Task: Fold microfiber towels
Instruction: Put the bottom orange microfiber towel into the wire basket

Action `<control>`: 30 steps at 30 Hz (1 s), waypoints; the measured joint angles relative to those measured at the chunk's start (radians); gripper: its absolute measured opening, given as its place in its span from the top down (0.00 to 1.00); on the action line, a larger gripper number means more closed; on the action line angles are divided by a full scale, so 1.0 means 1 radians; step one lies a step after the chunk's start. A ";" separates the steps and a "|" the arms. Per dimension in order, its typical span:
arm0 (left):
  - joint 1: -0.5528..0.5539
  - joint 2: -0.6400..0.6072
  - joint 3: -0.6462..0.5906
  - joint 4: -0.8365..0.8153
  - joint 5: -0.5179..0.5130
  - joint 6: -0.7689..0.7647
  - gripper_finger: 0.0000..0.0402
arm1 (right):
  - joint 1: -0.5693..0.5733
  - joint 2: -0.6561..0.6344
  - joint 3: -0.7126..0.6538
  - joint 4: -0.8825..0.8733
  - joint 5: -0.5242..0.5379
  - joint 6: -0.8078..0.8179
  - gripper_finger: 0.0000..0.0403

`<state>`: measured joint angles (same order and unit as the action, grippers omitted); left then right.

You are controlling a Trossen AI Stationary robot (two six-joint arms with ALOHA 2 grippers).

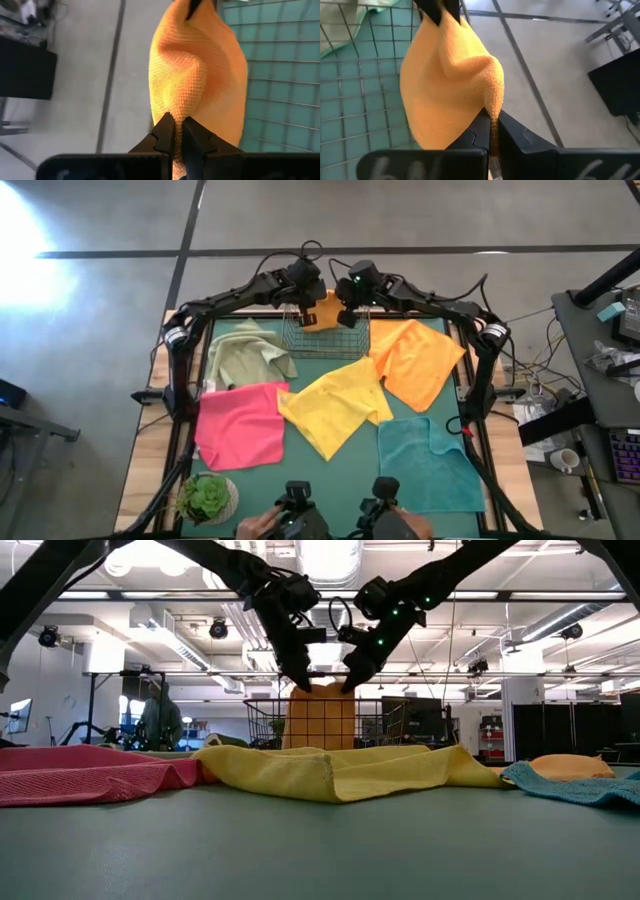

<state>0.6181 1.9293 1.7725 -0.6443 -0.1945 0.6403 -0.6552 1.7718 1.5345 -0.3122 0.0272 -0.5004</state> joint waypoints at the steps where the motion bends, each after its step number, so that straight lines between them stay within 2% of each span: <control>1: 0.003 0.000 0.000 0.016 -0.004 0.012 0.99 | 0.000 0.000 0.003 -0.001 0.008 -0.004 0.98; 4: 0.007 0.000 0.000 0.042 -0.013 0.042 0.99 | 0.000 -0.001 0.020 -0.006 0.044 -0.018 0.98; 8: 0.005 0.000 -0.005 -0.017 0.008 0.049 0.99 | 0.001 -0.006 0.027 -0.060 0.039 -0.001 0.98; 11: 0.004 -0.001 -0.033 -0.066 0.065 0.047 0.99 | 0.005 0.002 0.011 -0.109 -0.025 0.009 0.98; 16: -0.011 -0.001 -0.079 -0.098 0.091 0.021 0.99 | 0.026 0.026 0.006 -0.192 -0.093 0.030 0.98; 20: -0.016 -0.001 -0.081 -0.152 0.167 -0.006 0.99 | 0.042 0.026 0.007 -0.223 -0.138 0.046 0.98; 24: -0.028 -0.001 -0.082 -0.170 0.187 -0.007 0.93 | 0.047 0.027 0.007 -0.240 -0.186 0.079 0.98; 30: -0.050 -0.001 -0.082 -0.182 0.188 -0.007 0.79 | 0.047 0.027 0.007 -0.255 -0.242 0.124 0.95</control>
<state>0.5683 1.9282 1.6909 -0.8261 -0.0063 0.6331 -0.6086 1.7992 1.5417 -0.5676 -0.2149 -0.3759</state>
